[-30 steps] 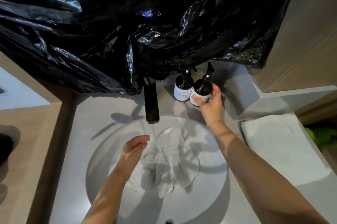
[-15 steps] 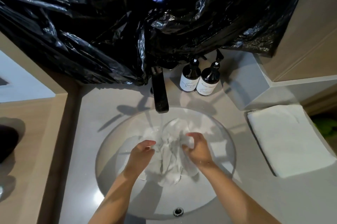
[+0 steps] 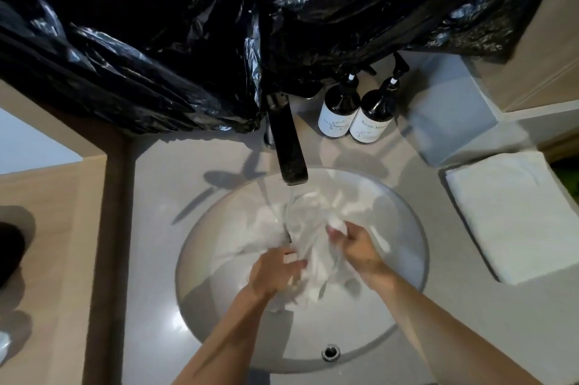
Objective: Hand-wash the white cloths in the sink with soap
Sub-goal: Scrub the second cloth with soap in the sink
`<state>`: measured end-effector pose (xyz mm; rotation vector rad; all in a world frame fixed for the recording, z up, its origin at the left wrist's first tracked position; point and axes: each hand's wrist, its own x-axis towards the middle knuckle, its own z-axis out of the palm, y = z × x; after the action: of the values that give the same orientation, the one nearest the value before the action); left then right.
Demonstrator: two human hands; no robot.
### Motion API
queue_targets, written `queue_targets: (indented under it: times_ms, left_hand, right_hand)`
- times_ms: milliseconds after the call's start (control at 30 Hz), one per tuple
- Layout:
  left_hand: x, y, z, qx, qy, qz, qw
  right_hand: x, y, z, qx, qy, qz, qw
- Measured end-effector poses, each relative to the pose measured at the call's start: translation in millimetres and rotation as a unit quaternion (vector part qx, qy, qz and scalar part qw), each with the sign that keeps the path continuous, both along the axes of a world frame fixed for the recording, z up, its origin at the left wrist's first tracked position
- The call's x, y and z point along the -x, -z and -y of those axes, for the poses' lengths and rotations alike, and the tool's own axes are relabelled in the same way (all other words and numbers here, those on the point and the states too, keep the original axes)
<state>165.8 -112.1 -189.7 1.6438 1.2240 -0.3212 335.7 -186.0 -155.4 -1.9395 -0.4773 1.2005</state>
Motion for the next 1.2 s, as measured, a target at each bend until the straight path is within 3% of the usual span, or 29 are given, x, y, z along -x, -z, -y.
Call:
queue_targets:
  times_ms: [67, 200, 367, 500, 600, 733, 800, 867, 933, 1033, 1200]
  left_hand:
    - [1.3, -12.2, 2.7, 0.009, -0.010, 0.057, 0.998]
    - [9.3, -38.9, 8.1, -0.001, -0.069, 0.123, 0.990]
    - [15.5, -71.2, 17.9, 0.069, -0.093, 0.227, 0.967]
    - [26.1, -61.7, 19.3, -0.080, -0.130, 0.154, 0.976]
    - [38.1, -44.4, 12.7, -0.112, -0.187, 0.102, 0.971]
    - [39.1, -29.5, 1.9, -0.116, -0.182, 0.091, 0.972]
    - [32.9, -24.7, -1.7, -0.147, -0.157, 0.113, 0.970]
    - [20.5, -19.2, -5.7, -0.247, -0.095, 0.131, 0.955]
    - [4.2, -6.3, -9.9, -0.286, -0.041, 0.121, 0.950]
    - [-13.3, 18.7, -7.1, -0.255, 0.030, 0.076, 0.963]
    - [-10.6, 71.7, 0.1, -0.275, 0.086, -0.021, 0.957]
  right_hand:
    - [-0.6, -32.6, 2.6, -0.044, -0.015, -0.035, 0.998]
    - [3.3, -78.0, 1.2, -0.100, -0.024, 0.030, 0.994]
    - [14.0, -130.2, -0.6, -0.189, -0.014, 0.068, 0.979]
    - [13.4, -151.1, -8.9, -0.213, -0.070, 0.089, 0.970]
    - [14.4, -120.8, -19.7, -0.124, -0.150, 0.191, 0.962]
    - [15.5, -51.3, -17.0, -0.001, -0.283, 0.225, 0.932]
    - [10.8, -27.1, -10.5, -0.015, -0.231, 0.207, 0.951]
    - [13.4, -13.6, -6.5, -0.004, -0.176, 0.215, 0.960]
    - [21.2, 9.8, -5.2, 0.021, -0.243, 0.245, 0.938]
    - [31.7, 56.0, 0.8, 0.043, -0.364, 0.300, 0.880]
    - [28.3, 96.8, -5.9, 0.014, -0.374, 0.368, 0.851]
